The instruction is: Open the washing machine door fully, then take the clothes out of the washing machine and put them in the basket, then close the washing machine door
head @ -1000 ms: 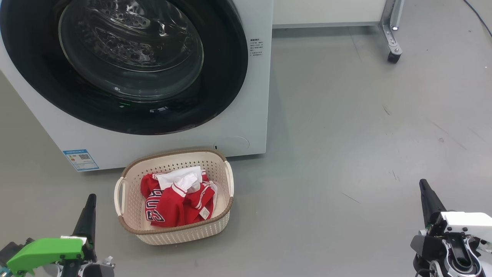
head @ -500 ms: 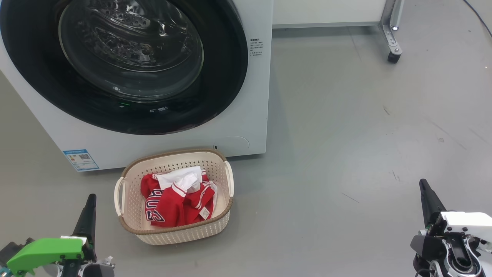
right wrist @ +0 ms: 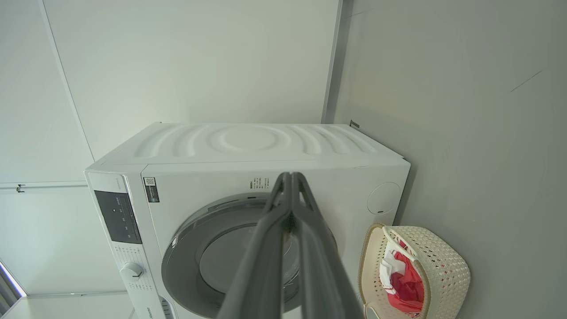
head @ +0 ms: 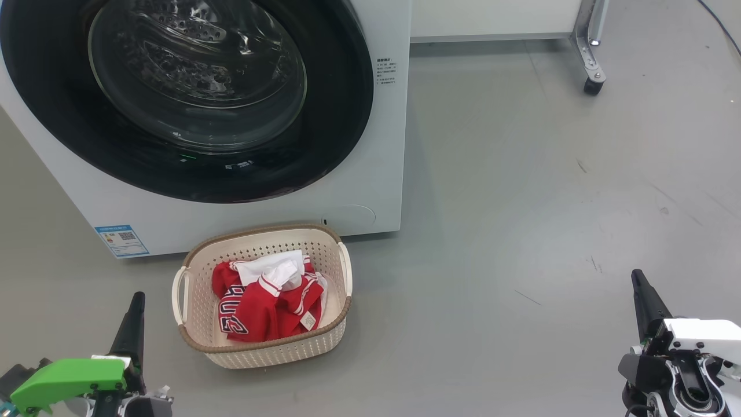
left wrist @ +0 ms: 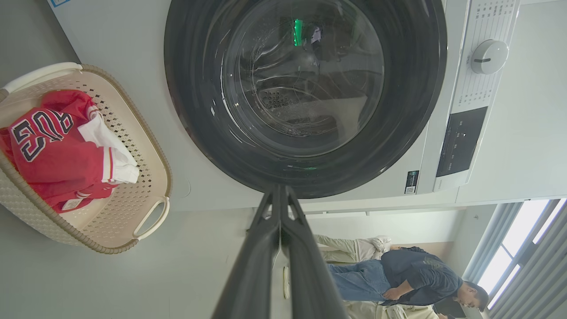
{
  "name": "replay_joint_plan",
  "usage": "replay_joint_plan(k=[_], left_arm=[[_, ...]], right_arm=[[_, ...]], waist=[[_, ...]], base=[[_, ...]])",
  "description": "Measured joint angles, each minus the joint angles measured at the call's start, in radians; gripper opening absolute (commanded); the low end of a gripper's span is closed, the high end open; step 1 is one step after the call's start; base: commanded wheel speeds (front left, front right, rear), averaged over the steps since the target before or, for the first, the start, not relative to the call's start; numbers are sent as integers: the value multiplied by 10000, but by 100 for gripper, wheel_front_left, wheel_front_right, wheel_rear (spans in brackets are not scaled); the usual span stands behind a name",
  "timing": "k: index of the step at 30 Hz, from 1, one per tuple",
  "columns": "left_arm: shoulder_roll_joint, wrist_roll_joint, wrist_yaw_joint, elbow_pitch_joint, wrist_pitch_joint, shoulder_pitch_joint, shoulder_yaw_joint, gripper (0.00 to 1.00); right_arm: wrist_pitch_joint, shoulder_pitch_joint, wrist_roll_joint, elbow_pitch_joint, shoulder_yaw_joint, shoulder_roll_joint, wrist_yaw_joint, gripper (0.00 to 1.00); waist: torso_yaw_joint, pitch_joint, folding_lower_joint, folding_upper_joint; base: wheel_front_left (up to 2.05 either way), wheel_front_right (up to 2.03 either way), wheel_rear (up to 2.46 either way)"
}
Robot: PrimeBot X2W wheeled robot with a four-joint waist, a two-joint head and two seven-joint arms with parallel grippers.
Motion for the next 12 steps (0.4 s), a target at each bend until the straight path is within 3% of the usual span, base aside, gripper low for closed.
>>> replay_joint_plan(k=[12], left_arm=[[-2, 0, 0, 0, 0, -1, 0, 0]], right_arm=[[0, 0, 0, -4, 4, 2, 0, 0]], waist=[[0, 0, 0, 0]], base=[[0, 0, 0]])
